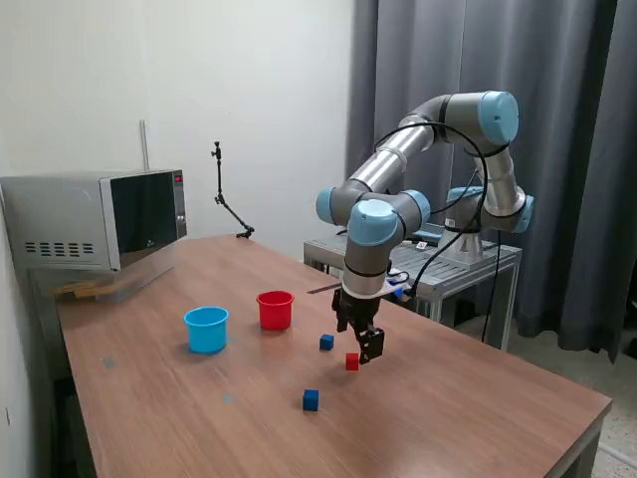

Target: Place red objects in the red bin, and blue objects in the blue bin.

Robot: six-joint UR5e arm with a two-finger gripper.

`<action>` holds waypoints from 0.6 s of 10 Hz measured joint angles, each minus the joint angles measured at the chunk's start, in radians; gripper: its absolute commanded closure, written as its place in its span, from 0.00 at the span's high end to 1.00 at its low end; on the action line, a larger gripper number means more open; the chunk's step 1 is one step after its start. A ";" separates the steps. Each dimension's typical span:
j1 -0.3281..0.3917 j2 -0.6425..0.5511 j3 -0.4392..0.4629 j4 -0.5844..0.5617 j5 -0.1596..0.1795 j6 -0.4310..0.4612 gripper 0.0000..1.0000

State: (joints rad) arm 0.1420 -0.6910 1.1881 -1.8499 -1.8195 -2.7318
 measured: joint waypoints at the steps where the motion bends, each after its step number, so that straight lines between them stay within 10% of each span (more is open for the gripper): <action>1: 0.001 -0.001 0.003 0.000 -0.002 0.006 1.00; 6: -0.005 -0.021 0.012 -0.003 0.002 0.242 1.00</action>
State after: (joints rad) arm 0.1371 -0.7115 1.2005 -1.8527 -1.8177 -2.4895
